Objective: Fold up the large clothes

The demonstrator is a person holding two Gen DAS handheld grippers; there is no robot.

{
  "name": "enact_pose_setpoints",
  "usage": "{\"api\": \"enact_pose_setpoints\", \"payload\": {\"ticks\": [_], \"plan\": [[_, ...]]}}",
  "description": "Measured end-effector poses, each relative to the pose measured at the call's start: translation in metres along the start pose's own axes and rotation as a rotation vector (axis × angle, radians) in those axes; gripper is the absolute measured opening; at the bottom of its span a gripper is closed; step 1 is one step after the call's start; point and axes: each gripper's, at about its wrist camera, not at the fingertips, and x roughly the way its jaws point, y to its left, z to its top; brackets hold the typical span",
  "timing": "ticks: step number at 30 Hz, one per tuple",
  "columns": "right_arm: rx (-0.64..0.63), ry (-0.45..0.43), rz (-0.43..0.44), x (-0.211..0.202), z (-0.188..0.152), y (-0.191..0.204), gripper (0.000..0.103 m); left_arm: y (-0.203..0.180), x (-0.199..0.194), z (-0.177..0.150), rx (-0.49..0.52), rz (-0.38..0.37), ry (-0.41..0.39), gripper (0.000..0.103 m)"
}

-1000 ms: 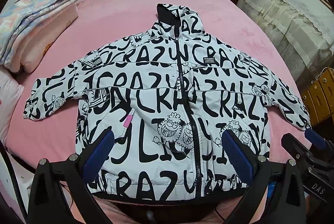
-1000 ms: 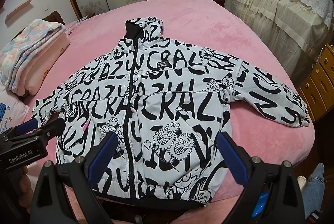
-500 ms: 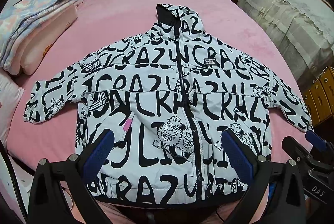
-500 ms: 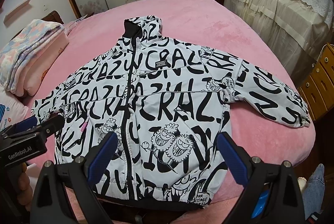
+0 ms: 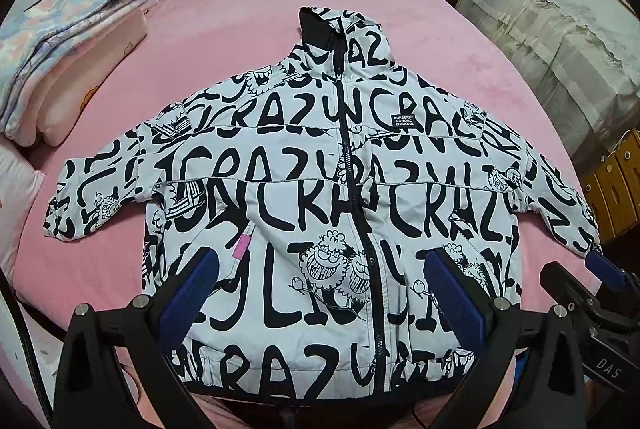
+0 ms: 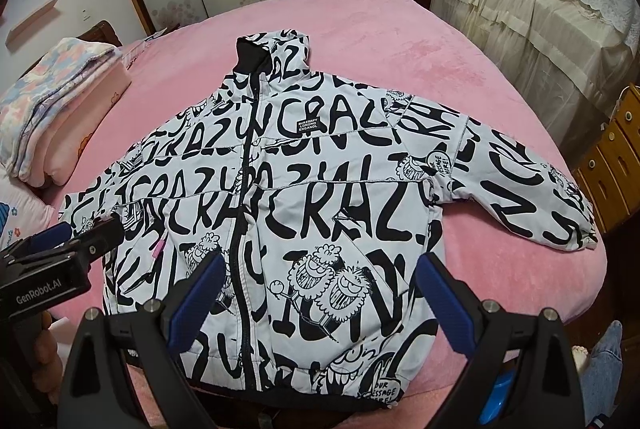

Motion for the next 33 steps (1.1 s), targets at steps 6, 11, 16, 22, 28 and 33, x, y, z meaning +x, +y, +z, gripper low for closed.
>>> {"api": "enact_pose_setpoints", "payload": {"ticks": [6, 11, 16, 22, 28, 33], "plan": [[-0.003, -0.007, 0.003, 0.000, -0.004, 0.001, 0.097, -0.003, 0.003, 0.004, 0.001, -0.002, 0.000, 0.102], [-0.006, -0.012, 0.008, 0.000, 0.015, -0.003, 0.097, -0.006, 0.004, 0.010, 0.005, -0.013, -0.011, 0.102], [-0.007, -0.027, 0.009, -0.002, 0.022, -0.007, 0.097, -0.015, 0.000, 0.015, 0.018, -0.025, -0.034, 0.102], [-0.004, -0.056, 0.010, -0.008, 0.031, -0.016, 0.097, -0.031, -0.001, 0.024, 0.048, -0.045, -0.046, 0.102], [0.015, -0.089, -0.008, -0.015, 0.039, -0.035, 0.097, -0.062, -0.004, 0.037, 0.117, -0.052, -0.077, 0.102], [0.036, -0.123, -0.034, -0.022, 0.046, -0.057, 0.097, -0.090, -0.006, 0.049, 0.151, -0.091, -0.112, 0.102]]}}
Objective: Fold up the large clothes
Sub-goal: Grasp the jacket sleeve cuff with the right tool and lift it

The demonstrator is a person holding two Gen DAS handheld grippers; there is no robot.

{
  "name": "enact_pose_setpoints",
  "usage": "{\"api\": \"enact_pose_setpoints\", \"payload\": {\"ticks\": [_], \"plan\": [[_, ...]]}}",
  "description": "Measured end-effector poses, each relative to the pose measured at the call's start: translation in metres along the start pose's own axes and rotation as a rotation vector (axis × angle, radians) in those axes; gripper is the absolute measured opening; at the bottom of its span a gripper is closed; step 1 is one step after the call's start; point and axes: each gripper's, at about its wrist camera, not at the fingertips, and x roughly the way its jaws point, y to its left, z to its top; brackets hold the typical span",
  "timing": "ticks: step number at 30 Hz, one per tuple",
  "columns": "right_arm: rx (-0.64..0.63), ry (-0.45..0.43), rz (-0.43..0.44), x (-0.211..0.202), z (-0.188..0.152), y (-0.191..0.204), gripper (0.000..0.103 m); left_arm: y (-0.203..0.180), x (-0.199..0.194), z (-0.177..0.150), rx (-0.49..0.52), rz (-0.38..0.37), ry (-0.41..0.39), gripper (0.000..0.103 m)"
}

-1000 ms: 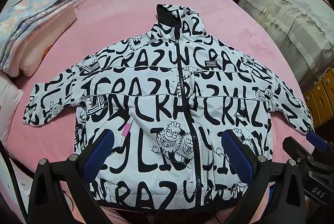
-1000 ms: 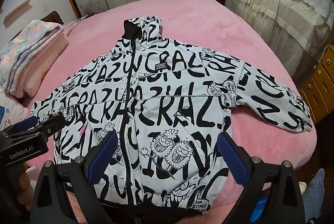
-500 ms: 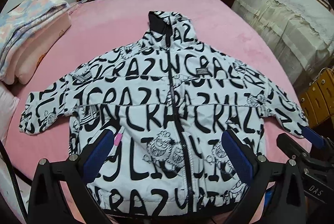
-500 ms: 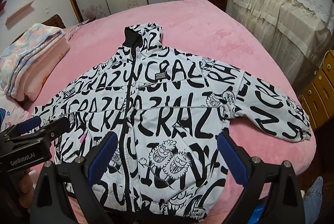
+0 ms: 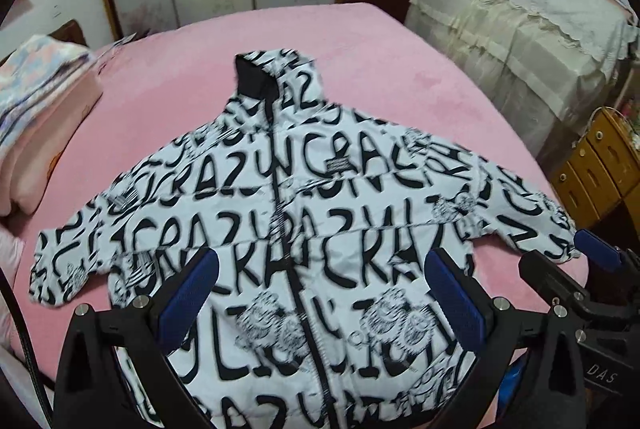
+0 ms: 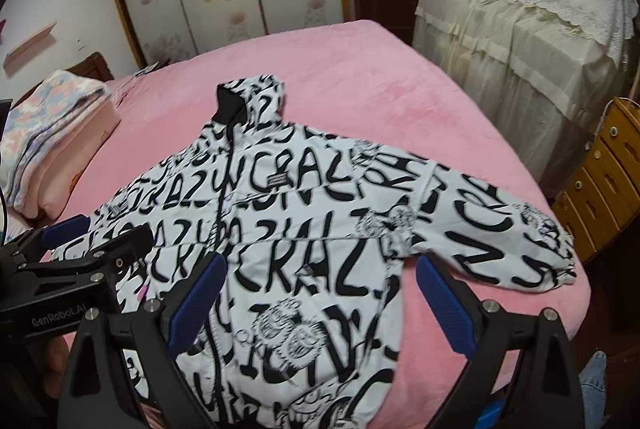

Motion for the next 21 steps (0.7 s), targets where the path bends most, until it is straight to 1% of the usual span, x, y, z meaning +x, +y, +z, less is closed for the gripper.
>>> {"api": "enact_pose_setpoints", "payload": {"ticks": [5, 10, 18, 21], "plan": [[0.033, -0.030, -0.040, -0.004, 0.006, -0.027, 0.097, -0.030, 0.004, 0.015, 0.049, -0.034, -0.048, 0.102], [0.076, -0.046, -0.103, -0.002, 0.009, -0.063, 0.097, -0.065, 0.013, 0.030, 0.128, -0.048, -0.103, 0.102], [0.178, -0.069, -0.220, 0.003, 0.008, -0.131, 0.097, -0.119, 0.048, 0.050, 0.171, -0.126, -0.081, 0.102], [0.213, -0.076, -0.273, 0.008, 0.006, -0.158, 0.097, -0.146, 0.064, 0.053, 0.223, -0.158, -0.105, 0.102]]}}
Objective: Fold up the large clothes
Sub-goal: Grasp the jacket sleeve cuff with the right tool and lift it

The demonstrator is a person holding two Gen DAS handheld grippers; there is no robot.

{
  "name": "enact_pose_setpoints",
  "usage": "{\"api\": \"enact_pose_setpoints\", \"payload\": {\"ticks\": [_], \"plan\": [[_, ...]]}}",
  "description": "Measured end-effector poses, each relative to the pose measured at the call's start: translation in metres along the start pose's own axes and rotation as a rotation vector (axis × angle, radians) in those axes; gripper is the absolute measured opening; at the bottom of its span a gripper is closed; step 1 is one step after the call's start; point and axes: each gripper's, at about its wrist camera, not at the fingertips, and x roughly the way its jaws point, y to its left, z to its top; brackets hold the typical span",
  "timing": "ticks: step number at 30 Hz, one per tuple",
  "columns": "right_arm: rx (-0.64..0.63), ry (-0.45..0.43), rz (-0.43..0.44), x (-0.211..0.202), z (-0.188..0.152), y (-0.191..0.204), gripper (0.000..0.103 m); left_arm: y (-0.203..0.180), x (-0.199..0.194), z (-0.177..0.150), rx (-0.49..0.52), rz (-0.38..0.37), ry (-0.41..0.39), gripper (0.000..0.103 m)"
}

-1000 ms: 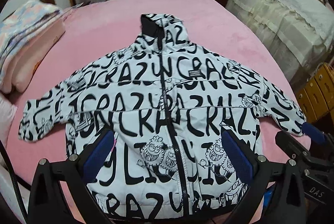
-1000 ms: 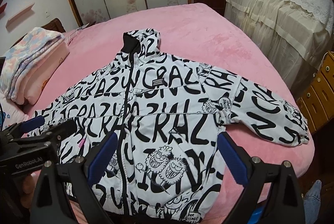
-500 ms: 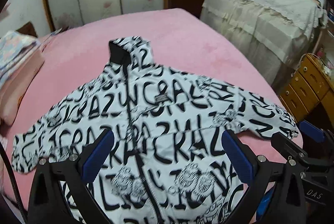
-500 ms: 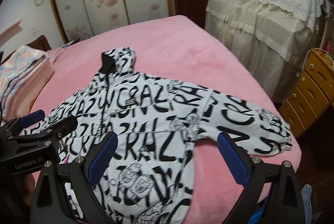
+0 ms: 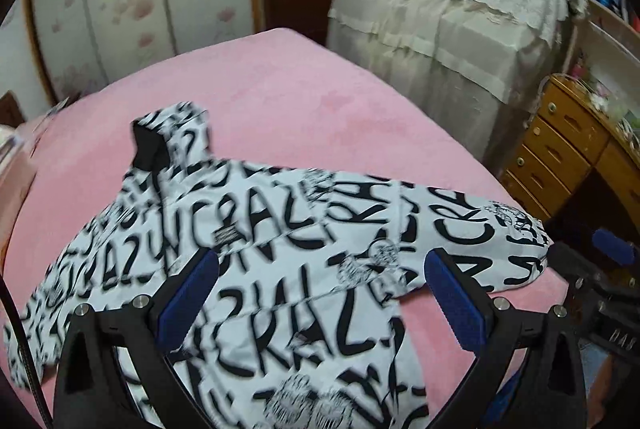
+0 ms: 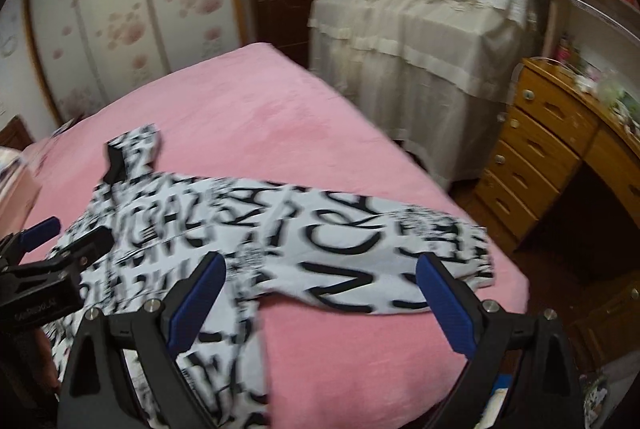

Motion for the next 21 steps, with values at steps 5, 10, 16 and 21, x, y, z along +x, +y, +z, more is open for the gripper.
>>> {"api": "enact_pose_setpoints", "payload": {"ticks": [5, 10, 16, 21], "plan": [[0.127, 0.022, -0.058, 0.031, 0.004, -0.064, 0.097, -0.034, 0.036, 0.008, 0.066, -0.069, -0.034, 0.102], [0.334, 0.115, -0.075, 0.076, -0.006, -0.138, 0.096, -0.061, 0.080, 0.011, 0.082, -0.107, -0.038, 0.102], [0.565, 0.247, -0.084, 0.130, -0.048, -0.202, 0.092, -0.078, 0.139, 0.000, 0.075, -0.093, 0.039, 0.102], [0.724, 0.320, -0.010, 0.166, -0.082, -0.223, 0.084, -0.088, 0.174, -0.015, 0.066, -0.094, 0.096, 0.101]]}}
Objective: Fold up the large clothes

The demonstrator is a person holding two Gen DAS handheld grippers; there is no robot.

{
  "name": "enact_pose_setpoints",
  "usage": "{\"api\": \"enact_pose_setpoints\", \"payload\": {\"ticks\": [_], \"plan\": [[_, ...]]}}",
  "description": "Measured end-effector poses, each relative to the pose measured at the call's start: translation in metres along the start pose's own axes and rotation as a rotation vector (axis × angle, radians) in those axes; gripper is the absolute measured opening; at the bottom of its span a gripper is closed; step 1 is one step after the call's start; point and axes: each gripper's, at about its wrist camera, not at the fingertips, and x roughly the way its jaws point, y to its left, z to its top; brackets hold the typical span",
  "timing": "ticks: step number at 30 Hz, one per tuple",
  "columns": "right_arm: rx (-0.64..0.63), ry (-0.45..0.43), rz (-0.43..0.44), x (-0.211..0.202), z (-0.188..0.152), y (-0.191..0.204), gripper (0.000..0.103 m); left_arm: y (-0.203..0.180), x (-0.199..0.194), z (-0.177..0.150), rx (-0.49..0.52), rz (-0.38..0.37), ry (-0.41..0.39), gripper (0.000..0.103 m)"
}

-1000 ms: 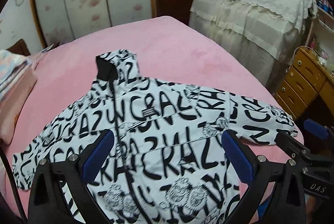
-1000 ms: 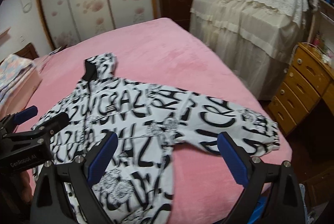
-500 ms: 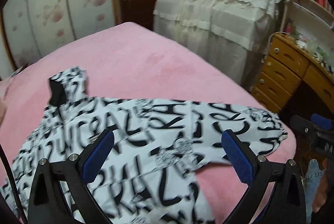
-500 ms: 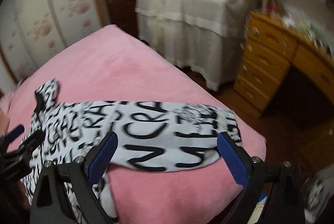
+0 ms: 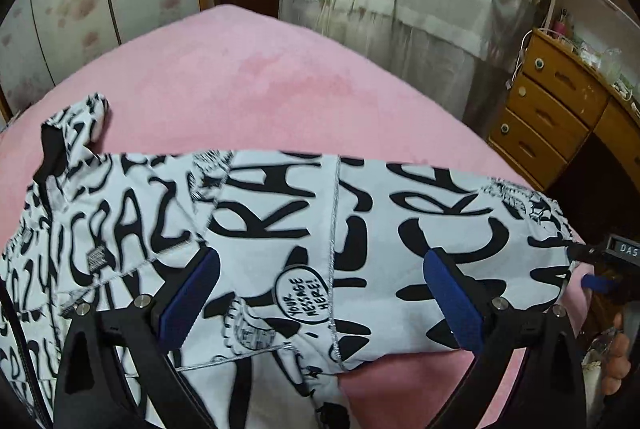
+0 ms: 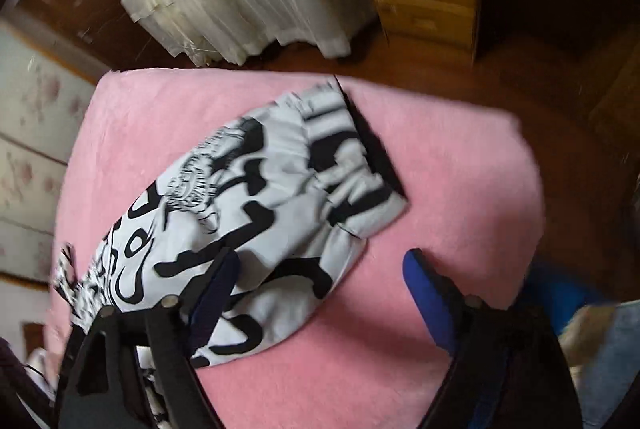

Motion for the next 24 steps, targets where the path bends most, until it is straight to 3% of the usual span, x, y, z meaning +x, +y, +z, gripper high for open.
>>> {"api": "enact_pose_setpoints", "payload": {"ticks": [4, 5, 6, 7, 9, 12, 17, 20, 24], "plan": [[0.022, -0.043, 0.021, 0.011, 0.001, -0.005, 0.084, 0.000, 0.012, -0.007, -0.035, -0.025, 0.040, 0.101], [0.015, -0.056, 0.017, 0.014, 0.001, -0.003, 0.079, 0.000, 0.013, -0.009, -0.042, -0.036, 0.047, 0.101], [-0.002, -0.068, 0.017, 0.016, 0.002, 0.000, 0.061, 0.000, 0.011, -0.009, -0.044, -0.041, 0.049, 0.101], [-0.040, -0.070, -0.007, 0.018, 0.002, 0.007, 0.053, 0.000, 0.010, -0.011, -0.046, -0.045, 0.054, 0.101], [-0.092, -0.068, 0.015, 0.019, 0.002, 0.020, 0.008, 0.002, 0.002, -0.013, -0.042, -0.053, 0.067, 0.101], [-0.195, -0.155, -0.013, -0.010, -0.007, 0.050, 0.008, 0.013, -0.018, -0.016, -0.015, -0.050, 0.075, 0.099], [-0.500, -0.341, 0.081, -0.086, -0.054, 0.137, 0.008, 0.061, -0.077, -0.016, 0.004, -0.011, 0.048, 0.098], [-0.670, -0.380, 0.172, -0.115, -0.093, 0.194, 0.008, 0.104, -0.123, -0.021, -0.025, 0.050, 0.007, 0.098], [-0.895, -0.369, 0.284, -0.128, -0.167, 0.273, 0.008, 0.166, -0.177, -0.034, -0.101, 0.119, -0.027, 0.098]]}}
